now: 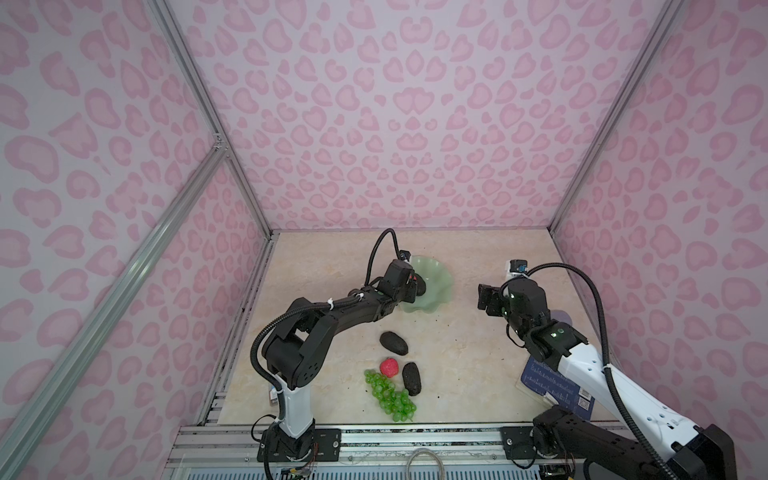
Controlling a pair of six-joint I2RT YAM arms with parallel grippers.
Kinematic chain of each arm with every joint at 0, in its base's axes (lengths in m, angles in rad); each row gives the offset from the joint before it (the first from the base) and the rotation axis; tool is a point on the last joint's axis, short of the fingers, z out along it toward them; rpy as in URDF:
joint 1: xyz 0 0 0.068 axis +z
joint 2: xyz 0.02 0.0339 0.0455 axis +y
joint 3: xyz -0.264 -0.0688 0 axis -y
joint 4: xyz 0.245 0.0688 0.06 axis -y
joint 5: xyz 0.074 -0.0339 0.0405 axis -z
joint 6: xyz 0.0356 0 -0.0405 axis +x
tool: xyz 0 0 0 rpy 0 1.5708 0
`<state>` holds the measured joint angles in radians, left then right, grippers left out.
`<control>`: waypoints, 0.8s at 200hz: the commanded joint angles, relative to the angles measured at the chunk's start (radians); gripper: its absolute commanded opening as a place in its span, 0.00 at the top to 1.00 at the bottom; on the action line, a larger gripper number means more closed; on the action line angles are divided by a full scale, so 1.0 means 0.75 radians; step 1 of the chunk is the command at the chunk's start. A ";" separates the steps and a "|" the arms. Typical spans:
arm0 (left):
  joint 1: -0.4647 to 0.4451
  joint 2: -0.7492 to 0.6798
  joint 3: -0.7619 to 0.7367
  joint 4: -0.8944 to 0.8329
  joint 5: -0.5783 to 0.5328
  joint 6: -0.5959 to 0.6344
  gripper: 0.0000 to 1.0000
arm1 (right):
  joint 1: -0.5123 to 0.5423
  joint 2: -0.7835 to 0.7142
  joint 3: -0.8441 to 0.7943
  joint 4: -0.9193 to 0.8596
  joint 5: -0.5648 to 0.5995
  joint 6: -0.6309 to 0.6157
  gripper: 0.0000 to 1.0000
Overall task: Place and organize the fake fruits in the fruit bowl
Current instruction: 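Lower the red apple into the bowl and open the left gripper, then reach the right gripper to the avocado beside the grapes while the left arm withdraws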
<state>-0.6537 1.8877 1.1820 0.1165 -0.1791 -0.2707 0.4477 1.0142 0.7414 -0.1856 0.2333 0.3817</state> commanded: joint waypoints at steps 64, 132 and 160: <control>0.000 -0.060 -0.037 0.084 -0.035 -0.019 0.42 | -0.012 0.006 -0.009 0.016 -0.029 0.011 0.11; 0.000 -0.214 -0.074 0.090 -0.034 0.004 0.37 | -0.012 0.016 -0.012 0.003 -0.100 0.004 0.12; 0.000 -0.367 -0.108 0.090 -0.060 0.028 0.37 | 0.019 0.037 -0.029 -0.024 -0.240 0.008 0.13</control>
<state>-0.6548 1.6981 1.1179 0.1505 -0.1993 -0.2764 0.4400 1.0275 0.7341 -0.1852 0.1501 0.3882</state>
